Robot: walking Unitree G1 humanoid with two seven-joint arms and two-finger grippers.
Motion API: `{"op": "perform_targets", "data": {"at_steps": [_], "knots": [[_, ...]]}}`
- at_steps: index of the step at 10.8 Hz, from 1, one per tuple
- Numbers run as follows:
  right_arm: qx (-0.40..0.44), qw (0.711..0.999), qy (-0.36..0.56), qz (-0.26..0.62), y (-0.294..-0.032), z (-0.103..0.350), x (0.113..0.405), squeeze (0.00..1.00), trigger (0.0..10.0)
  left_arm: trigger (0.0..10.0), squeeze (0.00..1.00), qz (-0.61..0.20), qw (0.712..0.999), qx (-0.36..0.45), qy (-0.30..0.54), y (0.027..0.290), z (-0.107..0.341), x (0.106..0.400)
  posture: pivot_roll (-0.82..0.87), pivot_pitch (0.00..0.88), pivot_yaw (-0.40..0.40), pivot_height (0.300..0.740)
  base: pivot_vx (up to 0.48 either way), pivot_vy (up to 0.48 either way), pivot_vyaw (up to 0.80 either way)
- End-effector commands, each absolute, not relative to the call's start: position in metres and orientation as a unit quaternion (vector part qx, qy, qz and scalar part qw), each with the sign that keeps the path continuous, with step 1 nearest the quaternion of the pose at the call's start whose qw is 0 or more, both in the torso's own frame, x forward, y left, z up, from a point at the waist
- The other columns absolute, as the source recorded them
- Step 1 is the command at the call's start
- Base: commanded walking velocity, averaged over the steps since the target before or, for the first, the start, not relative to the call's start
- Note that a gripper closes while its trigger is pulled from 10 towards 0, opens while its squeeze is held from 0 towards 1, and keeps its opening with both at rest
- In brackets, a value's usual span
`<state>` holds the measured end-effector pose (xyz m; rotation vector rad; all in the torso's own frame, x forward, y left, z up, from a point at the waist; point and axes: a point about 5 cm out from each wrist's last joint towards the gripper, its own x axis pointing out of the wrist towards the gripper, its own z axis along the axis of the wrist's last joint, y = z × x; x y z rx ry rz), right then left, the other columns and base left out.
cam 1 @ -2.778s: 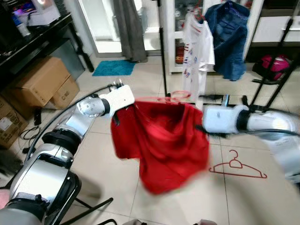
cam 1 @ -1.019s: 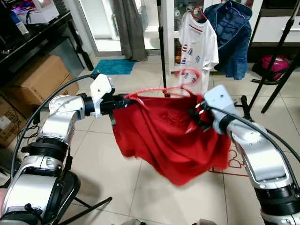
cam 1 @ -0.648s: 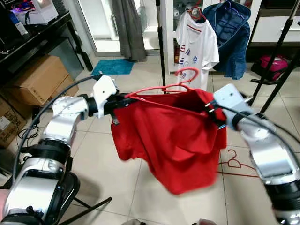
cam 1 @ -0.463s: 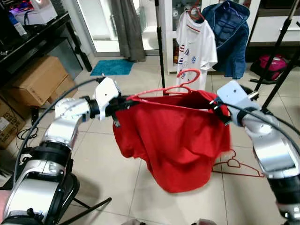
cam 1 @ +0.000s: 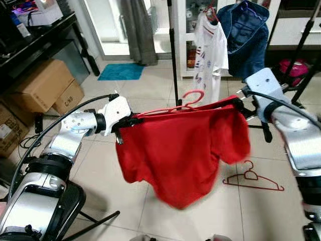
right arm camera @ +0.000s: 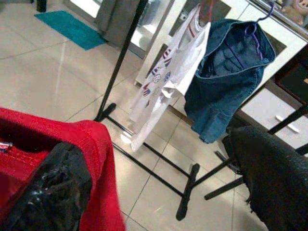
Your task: Hang hanger
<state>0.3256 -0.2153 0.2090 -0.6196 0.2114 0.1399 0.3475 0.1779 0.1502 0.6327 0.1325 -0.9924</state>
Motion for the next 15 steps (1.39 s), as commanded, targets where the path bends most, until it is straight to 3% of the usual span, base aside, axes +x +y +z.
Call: {"op": "perform_targets", "data": {"at_steps": [1,3,5,9,11,13,15], "knots": [[-0.310,0.945,0.084,0.063,-0.218,0.220,0.326,0.00,10.0,0.0,0.00,-0.448,0.838,0.305,0.066,0.190,0.154,0.349,-0.15,0.000,0.143,0.740,0.000,0.000,0.00],[-0.292,0.940,0.109,0.140,-0.198,0.205,0.327,0.00,10.0,0.0,0.00,-0.513,0.818,0.261,0.018,0.174,0.163,0.342,-0.16,0.000,0.146,0.740,0.000,0.000,0.00],[-0.314,0.919,0.148,0.188,-0.193,0.184,0.326,0.00,10.0,0.0,0.00,-0.534,0.799,0.273,0.041,0.175,0.157,0.338,-0.16,0.000,0.146,0.740,0.000,0.000,0.00],[-0.334,0.912,0.129,0.199,-0.203,0.206,0.326,0.00,10.0,0.0,0.00,-0.461,0.825,0.321,0.064,0.189,0.156,0.349,-0.17,0.000,0.141,0.740,0.000,0.000,0.00],[-0.341,0.905,0.104,0.231,-0.208,0.217,0.319,0.00,10.0,0.0,0.00,-0.457,0.834,0.306,0.038,0.189,0.162,0.351,-0.17,0.000,0.143,0.740,0.000,0.000,0.00],[-0.368,0.836,0.093,0.395,-0.199,0.206,0.297,0.00,10.0,0.0,0.00,-0.500,0.822,0.274,0.010,0.186,0.165,0.345,-0.17,0.000,0.138,0.740,0.000,0.000,0.00],[-0.325,0.858,0.083,0.390,-0.188,0.198,0.311,0.00,10.0,0.0,0.00,-0.543,0.802,0.248,-0.002,0.181,0.167,0.338,-0.16,0.000,0.128,0.740,0.000,0.000,0.00]]}}
